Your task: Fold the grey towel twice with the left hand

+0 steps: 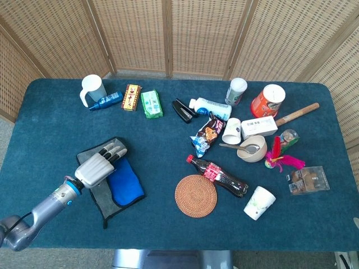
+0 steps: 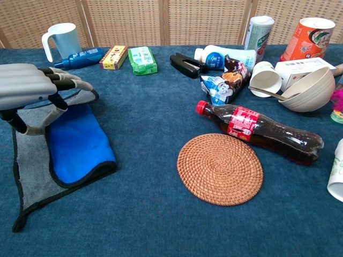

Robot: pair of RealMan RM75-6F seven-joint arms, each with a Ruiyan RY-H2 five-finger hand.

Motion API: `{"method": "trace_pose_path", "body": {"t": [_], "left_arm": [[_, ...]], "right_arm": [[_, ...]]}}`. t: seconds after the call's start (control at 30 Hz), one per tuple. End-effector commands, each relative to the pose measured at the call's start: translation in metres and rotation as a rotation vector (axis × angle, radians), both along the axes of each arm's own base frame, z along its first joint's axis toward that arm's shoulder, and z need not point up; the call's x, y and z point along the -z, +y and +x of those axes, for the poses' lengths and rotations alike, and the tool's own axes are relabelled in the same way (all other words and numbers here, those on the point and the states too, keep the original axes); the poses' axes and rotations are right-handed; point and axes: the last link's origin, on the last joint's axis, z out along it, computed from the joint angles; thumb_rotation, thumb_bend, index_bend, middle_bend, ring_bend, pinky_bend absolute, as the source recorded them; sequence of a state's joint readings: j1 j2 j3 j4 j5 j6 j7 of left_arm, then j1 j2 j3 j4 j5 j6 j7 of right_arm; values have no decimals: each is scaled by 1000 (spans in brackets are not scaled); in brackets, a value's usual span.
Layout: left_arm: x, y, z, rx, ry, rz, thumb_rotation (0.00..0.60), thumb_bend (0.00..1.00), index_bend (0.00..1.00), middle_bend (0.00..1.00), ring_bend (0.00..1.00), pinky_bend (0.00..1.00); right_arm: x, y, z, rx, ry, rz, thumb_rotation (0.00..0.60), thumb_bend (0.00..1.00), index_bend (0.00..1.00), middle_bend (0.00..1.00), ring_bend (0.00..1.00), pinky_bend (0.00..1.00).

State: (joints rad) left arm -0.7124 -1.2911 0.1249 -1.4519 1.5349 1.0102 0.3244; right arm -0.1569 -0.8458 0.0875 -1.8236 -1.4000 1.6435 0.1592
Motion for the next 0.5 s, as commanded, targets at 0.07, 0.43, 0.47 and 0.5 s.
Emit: {"method": "trace_pose_path", "body": {"t": [0.07,0.43,0.47,0.5], "left_arm": [[-1,-4,-7,-15,-3,1,600,368,652,0,0,98],[-4,-19,-30,-79,-6,-3,600,368,653,0,0,98],[-5,-20,-31,-80,-7,-5,600,368,653,0,0,98],[-5,-21,-32,-81,-8,-6,600,368,653,0,0,98]], "right_arm": [[0,0,0,0,0,1,600,0,0,0,0,0],[1,-1,-1,4,0,7,600,0,0,0,0,0],[1,-1,-1,4,0,8,600,0,0,0,0,0],[1,-1,-1,5,0,9,600,0,0,0,0,0]]}}
